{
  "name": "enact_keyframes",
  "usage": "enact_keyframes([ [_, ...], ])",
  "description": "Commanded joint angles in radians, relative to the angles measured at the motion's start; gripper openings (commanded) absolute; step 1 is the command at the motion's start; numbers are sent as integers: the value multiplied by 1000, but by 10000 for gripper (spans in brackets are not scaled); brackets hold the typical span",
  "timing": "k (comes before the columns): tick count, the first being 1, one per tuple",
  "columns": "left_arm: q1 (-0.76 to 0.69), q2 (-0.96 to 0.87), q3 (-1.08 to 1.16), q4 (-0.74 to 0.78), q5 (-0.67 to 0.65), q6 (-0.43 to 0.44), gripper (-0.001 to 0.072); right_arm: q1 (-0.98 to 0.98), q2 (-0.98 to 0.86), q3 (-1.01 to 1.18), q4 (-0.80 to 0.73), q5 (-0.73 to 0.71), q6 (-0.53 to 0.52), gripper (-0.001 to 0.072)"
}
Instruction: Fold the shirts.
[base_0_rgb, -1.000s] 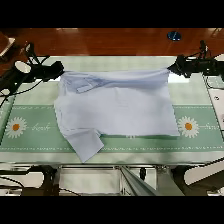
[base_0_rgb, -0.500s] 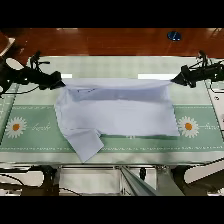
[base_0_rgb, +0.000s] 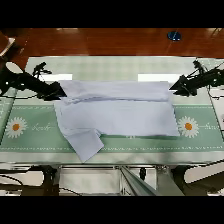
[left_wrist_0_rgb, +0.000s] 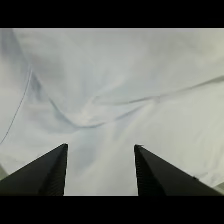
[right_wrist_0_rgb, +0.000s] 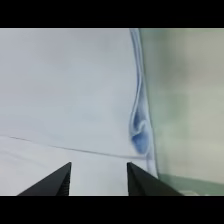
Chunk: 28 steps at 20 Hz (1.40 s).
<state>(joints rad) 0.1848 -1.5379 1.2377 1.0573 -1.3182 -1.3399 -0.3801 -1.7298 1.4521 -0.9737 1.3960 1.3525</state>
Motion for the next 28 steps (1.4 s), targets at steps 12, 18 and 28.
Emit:
enact_keyframes([
  [12, 397, 598, -888, -152, 50, 109, 506, -73, 875, -927, 48, -371, 0, 407],
  [18, 204, 589, -970, -253, 197, 119, 506, -73, 875, -927, 72, -323, -6, 407],
  [28, -28, 563, -1009, -300, 284, 127, 28, -315, 874, -857, -177, -248, 112, 408],
])
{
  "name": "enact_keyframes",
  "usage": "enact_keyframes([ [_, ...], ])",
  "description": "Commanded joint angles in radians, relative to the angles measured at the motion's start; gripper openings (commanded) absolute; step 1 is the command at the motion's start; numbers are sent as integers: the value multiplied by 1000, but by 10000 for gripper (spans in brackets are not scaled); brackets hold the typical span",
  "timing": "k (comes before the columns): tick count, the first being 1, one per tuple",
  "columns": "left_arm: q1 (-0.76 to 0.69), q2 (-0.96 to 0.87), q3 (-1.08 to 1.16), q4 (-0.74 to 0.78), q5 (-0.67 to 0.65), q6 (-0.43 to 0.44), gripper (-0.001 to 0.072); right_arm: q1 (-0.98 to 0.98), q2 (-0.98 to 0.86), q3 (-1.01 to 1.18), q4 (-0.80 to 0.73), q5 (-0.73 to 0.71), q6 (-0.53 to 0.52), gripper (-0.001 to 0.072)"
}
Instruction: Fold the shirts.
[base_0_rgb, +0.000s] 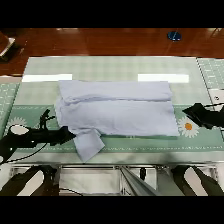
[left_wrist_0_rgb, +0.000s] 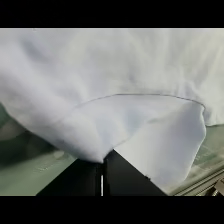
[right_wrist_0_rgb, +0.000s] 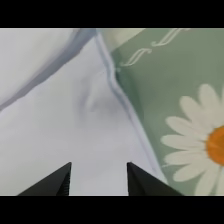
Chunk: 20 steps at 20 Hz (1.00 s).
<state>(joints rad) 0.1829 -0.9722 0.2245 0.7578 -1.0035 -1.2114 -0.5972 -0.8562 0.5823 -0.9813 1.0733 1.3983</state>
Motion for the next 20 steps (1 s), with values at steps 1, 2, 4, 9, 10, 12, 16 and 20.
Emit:
enact_keyframes([
  [1, -26, -3, 11, 0, -42, -1, 28, -104, 1, -10, -263, 97, 107, 408],
  [2, -26, -3, 18, -1, -43, -1, 28, -104, 1, -42, -317, 106, 156, 408],
  [4, -26, -3, 26, -3, -44, -1, 28, -104, -19, -95, -291, 119, 149, 408],
  [9, -27, -3, 27, -8, -54, -2, 28, 0, -138, -108, -220, 158, 104, 408],
  [10, -27, -3, 27, -8, -54, -2, 28, 17, -164, -108, -209, 151, 100, 408],
  [12, -27, -3, 27, -8, -55, -1, 28, 28, -204, -108, -161, 110, 83, 408],
  [16, -27, -3, 27, -8, -53, -2, 28, 28, -261, -108, -64, 13, 55, 408],
  [20, -17, -3, 42, -6, -47, 0, 28, 28, -307, -108, 86, -22, -34, 265],
])
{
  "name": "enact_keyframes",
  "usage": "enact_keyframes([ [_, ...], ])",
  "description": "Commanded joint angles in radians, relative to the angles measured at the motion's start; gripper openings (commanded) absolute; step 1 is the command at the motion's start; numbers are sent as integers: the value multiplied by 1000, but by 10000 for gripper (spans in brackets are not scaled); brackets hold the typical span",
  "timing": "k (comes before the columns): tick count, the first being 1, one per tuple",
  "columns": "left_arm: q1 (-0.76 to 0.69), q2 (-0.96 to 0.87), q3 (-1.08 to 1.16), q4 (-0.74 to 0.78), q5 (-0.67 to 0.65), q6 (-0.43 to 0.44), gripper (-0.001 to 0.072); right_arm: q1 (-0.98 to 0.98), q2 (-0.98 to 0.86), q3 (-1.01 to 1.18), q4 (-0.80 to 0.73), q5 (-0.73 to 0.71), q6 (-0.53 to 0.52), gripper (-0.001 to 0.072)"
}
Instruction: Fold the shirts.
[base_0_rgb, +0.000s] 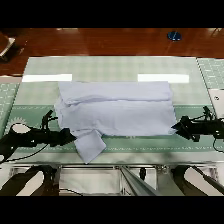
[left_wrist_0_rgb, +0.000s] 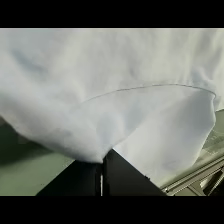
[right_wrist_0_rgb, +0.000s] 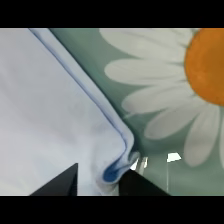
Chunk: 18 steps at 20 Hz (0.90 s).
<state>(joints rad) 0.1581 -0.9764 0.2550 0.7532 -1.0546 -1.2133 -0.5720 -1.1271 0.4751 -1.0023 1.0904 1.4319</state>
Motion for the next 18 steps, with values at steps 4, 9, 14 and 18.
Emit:
enact_keyframes([
  [4, 77, 0, 146, -3, -74, 2, 28, 5, -55, 51, 223, 68, -261, 18],
  [9, 73, -66, 381, -3, -62, -2, 28, 48, -91, 272, 224, 99, -228, 17],
  [14, 54, -319, 663, 2, -47, -14, 28, 190, -266, 541, 218, 46, -172, 17],
  [18, 27, -563, 925, 2, -63, -63, 28, 246, -445, 732, 218, 45, -119, 18],
])
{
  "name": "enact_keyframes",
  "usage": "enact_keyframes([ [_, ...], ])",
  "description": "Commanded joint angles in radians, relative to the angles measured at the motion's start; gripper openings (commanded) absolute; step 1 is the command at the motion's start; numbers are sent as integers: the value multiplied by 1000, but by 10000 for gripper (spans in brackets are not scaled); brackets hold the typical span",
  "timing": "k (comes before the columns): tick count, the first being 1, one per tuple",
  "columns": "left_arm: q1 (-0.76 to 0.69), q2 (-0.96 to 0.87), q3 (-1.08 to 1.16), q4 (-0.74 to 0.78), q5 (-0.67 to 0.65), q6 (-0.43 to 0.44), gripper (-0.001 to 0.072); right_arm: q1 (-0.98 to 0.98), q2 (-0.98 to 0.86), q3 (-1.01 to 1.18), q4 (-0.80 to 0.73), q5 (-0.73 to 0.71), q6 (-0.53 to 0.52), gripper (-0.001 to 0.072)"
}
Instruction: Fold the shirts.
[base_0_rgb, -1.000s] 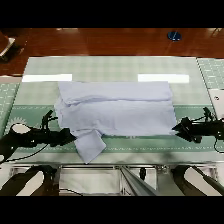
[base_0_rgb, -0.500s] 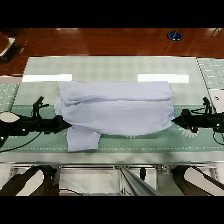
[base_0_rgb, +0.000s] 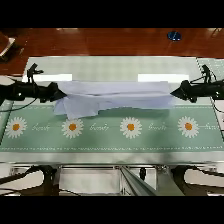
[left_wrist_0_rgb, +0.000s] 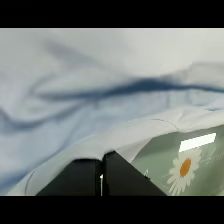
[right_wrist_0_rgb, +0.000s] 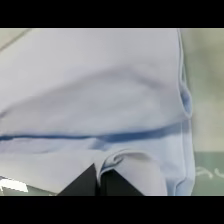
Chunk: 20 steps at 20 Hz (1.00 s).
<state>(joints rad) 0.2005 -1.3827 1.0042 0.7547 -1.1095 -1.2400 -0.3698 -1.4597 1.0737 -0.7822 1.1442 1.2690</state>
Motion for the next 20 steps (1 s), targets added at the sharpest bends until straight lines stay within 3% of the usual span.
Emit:
enact_keyframes([
  [1, -18, -212, 242, 1, -27, -48, 28, 50, -150, 175, -3, -10, 58, 18],
  [6, -38, -471, 539, 8, -188, -62, 28, 56, -298, 348, -3, -12, 104, 17],
  [16, -45, -551, 631, 15, -133, -70, 32, 74, -383, 427, 33, -126, 111, 29],
  [17, -51, -551, 631, 15, -135, -71, 162, 79, -382, 427, 34, -151, 112, 206],
  [18, -53, -550, 634, 15, -161, -71, 475, 81, -382, 428, 52, -160, 112, 426],
  [20, -36, -549, 673, 53, -255, -95, 504, 58, -365, 430, 60, -154, 103, 412],
])
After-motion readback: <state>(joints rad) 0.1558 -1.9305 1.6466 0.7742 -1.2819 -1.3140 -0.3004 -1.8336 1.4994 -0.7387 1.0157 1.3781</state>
